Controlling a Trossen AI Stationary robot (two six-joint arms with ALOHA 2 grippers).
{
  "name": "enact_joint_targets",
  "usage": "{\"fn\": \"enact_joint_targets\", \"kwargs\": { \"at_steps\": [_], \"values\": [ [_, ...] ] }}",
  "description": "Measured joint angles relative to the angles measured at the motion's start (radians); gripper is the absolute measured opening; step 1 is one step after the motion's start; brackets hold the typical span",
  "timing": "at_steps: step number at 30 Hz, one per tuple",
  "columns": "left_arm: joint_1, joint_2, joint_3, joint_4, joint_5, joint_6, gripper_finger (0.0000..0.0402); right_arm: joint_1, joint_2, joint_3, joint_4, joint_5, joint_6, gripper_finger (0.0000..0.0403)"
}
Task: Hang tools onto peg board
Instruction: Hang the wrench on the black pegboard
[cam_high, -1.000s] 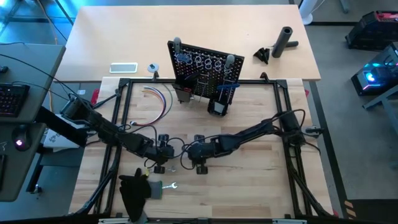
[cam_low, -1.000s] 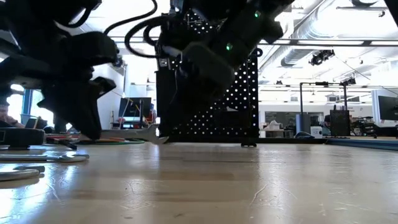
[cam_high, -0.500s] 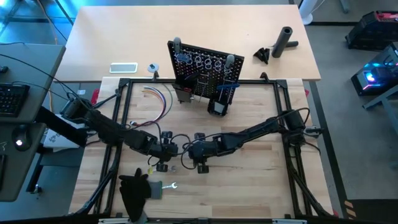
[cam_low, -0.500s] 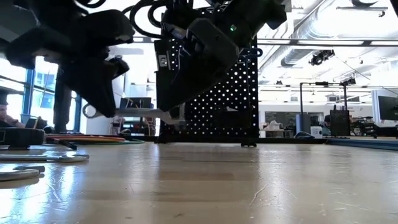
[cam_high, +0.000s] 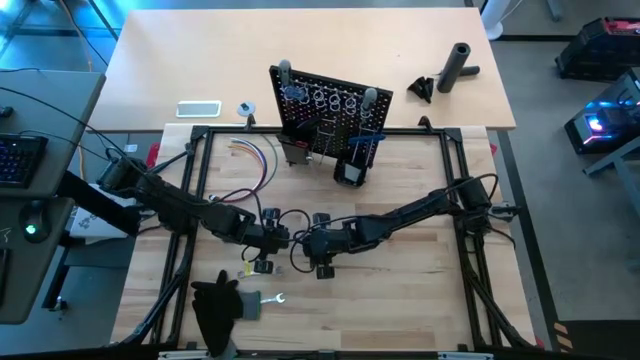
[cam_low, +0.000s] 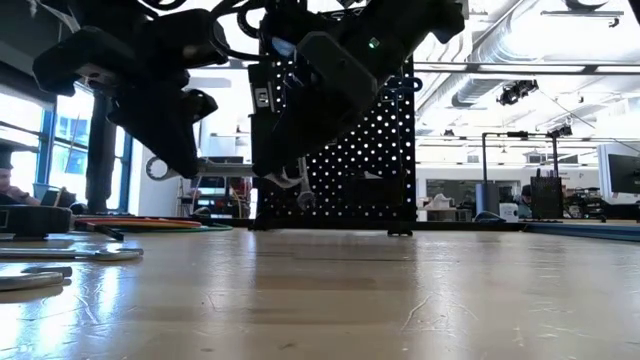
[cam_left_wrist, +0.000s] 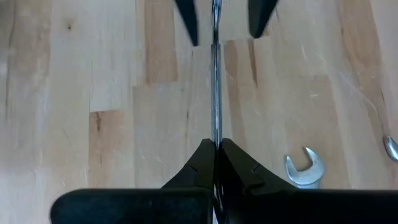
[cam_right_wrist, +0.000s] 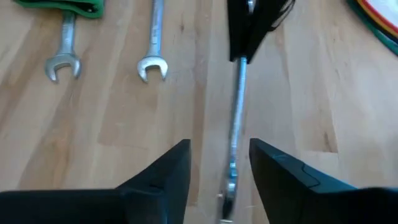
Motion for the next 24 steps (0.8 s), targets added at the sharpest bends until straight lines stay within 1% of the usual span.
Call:
{"fn": "enact_joint_targets", "kwargs": {
  "at_steps": [2,5,12,15,18,24],
  "values": [
    [0.002,0.000,0.000,0.000,0.015,0.000,0.0001,-0.002,0.000,0.000,0.000,0.010,-0.002,0.0160],
    [0.002,0.000,0.000,0.000,0.019,0.000,0.0001,-0.013,0.000,0.000,0.001,0.010,-0.001,0.0150],
    [0.002,0.000,0.000,0.007,0.025,-0.010,0.0001,-0.039,0.000,0.000,0.000,-0.054,0.004,0.0094],
    [0.002,0.000,0.000,0.009,0.026,-0.010,0.0001,-0.045,0.000,0.000,0.000,-0.088,0.003,0.0077],
    [0.002,0.000,0.000,0.024,0.027,-0.010,0.0001,-0.050,0.007,0.001,0.002,-0.102,0.004,0.0068],
    [0.003,0.000,0.000,0.041,0.038,-0.010,0.0001,-0.052,0.035,0.001,0.006,-0.111,0.007,0.0066]
  ]
}}
